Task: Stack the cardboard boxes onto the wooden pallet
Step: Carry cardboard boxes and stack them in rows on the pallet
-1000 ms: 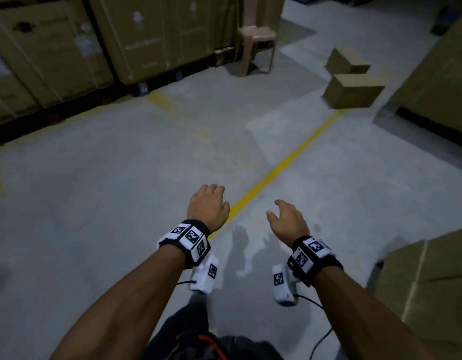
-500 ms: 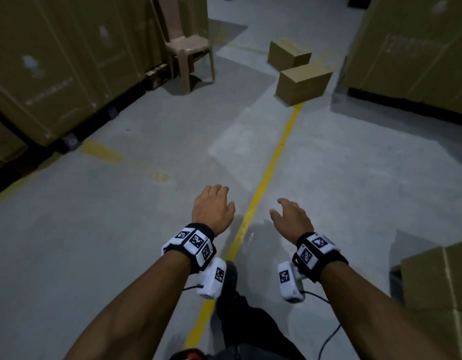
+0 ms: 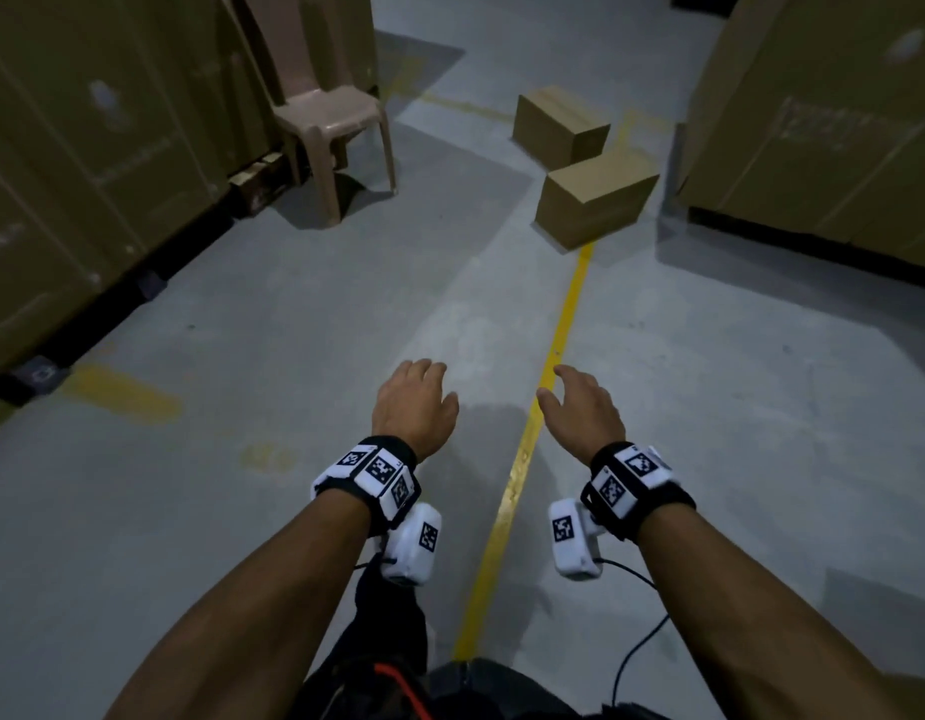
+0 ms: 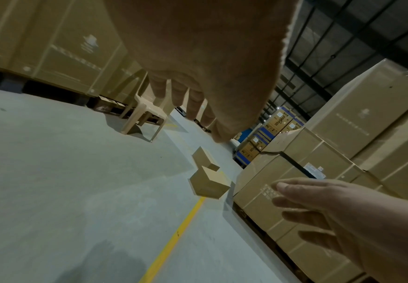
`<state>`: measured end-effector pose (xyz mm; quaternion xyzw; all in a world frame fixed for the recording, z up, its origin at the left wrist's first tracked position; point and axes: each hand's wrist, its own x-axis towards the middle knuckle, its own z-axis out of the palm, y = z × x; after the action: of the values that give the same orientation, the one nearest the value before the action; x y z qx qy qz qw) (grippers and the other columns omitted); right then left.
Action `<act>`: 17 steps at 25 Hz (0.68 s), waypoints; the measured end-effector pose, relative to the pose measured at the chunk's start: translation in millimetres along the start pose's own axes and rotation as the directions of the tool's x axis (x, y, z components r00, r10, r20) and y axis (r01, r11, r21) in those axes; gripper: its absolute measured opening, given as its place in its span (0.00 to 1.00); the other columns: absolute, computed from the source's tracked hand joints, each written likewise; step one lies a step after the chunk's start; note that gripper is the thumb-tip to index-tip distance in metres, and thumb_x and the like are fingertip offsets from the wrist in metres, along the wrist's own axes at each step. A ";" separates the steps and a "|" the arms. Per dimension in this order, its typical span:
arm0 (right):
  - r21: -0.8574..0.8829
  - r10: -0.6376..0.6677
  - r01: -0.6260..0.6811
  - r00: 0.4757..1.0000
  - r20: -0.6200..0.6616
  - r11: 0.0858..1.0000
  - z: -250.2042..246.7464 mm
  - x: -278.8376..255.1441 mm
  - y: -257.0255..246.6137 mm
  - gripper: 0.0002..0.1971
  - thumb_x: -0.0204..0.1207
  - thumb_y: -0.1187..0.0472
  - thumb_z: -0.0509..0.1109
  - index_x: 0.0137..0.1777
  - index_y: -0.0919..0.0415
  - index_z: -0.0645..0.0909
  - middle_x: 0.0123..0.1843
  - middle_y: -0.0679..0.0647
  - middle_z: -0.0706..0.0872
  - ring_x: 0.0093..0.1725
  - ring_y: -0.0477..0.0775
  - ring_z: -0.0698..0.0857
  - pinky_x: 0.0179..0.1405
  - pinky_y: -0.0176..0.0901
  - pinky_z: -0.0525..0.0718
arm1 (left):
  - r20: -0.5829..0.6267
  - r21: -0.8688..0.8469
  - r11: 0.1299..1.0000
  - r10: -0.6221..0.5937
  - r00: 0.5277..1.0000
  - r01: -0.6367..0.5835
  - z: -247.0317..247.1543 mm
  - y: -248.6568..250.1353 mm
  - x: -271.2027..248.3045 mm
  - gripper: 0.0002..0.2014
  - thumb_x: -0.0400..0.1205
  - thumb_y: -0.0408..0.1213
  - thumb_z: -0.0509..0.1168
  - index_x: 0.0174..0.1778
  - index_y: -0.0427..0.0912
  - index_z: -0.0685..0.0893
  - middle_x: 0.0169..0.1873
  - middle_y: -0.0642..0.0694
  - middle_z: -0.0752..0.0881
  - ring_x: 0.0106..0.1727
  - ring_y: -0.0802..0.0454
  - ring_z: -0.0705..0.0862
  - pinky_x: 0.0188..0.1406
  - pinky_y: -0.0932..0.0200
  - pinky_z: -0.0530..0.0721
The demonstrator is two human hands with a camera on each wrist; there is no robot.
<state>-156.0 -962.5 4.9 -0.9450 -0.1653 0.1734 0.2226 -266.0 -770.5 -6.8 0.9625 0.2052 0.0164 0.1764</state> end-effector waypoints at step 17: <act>0.162 0.328 -0.311 0.940 -0.092 0.937 -93.5 536.4 -40.9 0.27 0.87 0.46 0.60 0.83 0.55 0.67 0.81 0.61 0.71 0.79 0.67 0.70 0.77 0.60 0.70 | 0.133 0.002 0.949 0.311 0.941 -0.314 -16.1 25.7 618.3 0.23 0.88 0.45 0.58 0.76 0.38 0.73 0.74 0.40 0.77 0.75 0.42 0.72 0.71 0.48 0.70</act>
<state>346.7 -752.9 -33.3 -0.9491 0.0169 0.1628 0.2689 308.2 -539.2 -8.0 0.9838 0.0380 -0.0215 0.1738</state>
